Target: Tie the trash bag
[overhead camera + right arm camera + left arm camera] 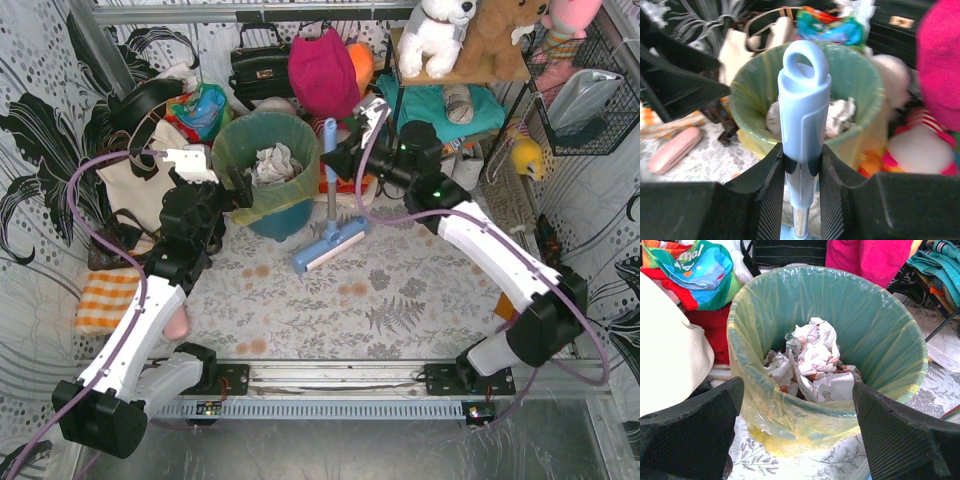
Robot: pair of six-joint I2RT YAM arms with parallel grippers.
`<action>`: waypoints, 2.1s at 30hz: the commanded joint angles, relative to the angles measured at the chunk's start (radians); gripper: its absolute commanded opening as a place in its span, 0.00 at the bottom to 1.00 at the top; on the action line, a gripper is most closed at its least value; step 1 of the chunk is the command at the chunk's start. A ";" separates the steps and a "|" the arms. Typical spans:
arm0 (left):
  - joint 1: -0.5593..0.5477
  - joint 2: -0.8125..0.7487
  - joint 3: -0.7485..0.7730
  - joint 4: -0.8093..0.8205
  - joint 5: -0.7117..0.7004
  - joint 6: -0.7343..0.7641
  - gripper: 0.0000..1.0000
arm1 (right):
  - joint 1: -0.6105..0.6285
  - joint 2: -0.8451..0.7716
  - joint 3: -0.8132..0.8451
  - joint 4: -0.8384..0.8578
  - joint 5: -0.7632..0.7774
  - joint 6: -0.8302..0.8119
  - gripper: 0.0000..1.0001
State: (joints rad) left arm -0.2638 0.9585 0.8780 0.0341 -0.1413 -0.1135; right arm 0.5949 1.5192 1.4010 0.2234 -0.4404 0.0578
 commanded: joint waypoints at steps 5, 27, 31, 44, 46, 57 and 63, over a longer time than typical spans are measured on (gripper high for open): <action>0.021 -0.009 -0.008 0.072 0.028 -0.014 0.98 | -0.164 -0.223 -0.065 -0.141 0.329 -0.001 0.00; 0.023 -0.055 -0.029 0.089 0.005 -0.009 0.98 | -0.680 -0.002 0.160 -0.127 0.151 -0.169 0.00; 0.024 -0.062 -0.033 0.092 0.009 -0.009 0.98 | -0.682 0.018 0.124 -0.064 0.132 -0.224 0.00; 0.023 -0.083 -0.040 0.097 0.000 0.001 0.98 | -0.682 -0.016 0.048 -0.009 0.219 -0.231 0.51; 0.024 -0.082 -0.039 0.096 0.002 0.005 0.98 | -0.682 -0.041 0.042 -0.009 0.235 -0.232 0.61; 0.024 -0.088 -0.046 0.099 -0.011 0.009 0.98 | -0.678 -0.214 0.043 -0.090 0.259 -0.072 0.72; 0.021 -0.075 -0.030 0.074 -0.034 -0.002 0.98 | -0.571 -0.313 -0.082 -0.109 0.228 0.107 0.74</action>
State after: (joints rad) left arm -0.2459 0.8841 0.8371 0.0757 -0.1394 -0.1177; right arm -0.0639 1.2415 1.3796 0.1387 -0.1947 0.0319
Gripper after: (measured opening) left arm 0.979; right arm 0.730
